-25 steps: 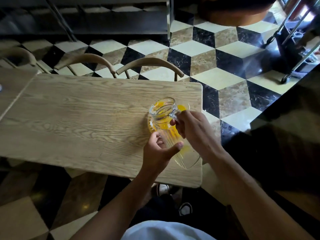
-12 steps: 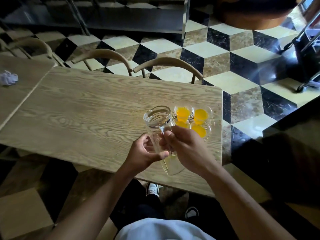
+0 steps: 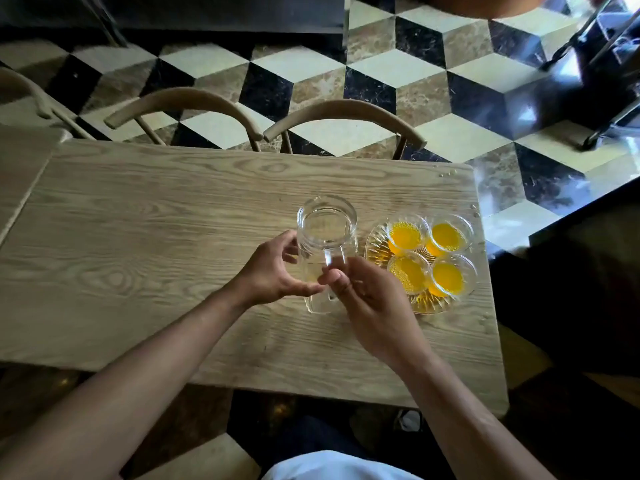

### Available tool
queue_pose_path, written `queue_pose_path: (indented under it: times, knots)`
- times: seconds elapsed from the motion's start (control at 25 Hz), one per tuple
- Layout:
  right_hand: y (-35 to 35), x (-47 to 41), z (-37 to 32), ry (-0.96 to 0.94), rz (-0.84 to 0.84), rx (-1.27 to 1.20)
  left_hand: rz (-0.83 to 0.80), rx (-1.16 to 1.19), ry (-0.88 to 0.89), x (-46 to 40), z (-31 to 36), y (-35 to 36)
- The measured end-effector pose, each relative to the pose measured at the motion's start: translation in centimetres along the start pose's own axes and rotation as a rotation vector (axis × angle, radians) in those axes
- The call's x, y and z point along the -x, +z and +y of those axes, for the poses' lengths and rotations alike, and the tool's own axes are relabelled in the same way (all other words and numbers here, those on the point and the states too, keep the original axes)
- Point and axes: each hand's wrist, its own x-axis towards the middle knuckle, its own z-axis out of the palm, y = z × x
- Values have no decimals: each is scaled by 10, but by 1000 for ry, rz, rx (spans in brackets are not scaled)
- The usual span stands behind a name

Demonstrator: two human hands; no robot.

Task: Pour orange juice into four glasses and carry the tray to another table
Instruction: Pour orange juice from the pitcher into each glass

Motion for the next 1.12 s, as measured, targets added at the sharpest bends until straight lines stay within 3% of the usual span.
queue_pose_path:
  times: [0.32,1.12]
  knots:
    - [40,-17,32,12,138,48,-162,-101,179,-62,-27,-24]
    - [57,-30,51,13,171,71,-207,-166,208,-90,-54,-28]
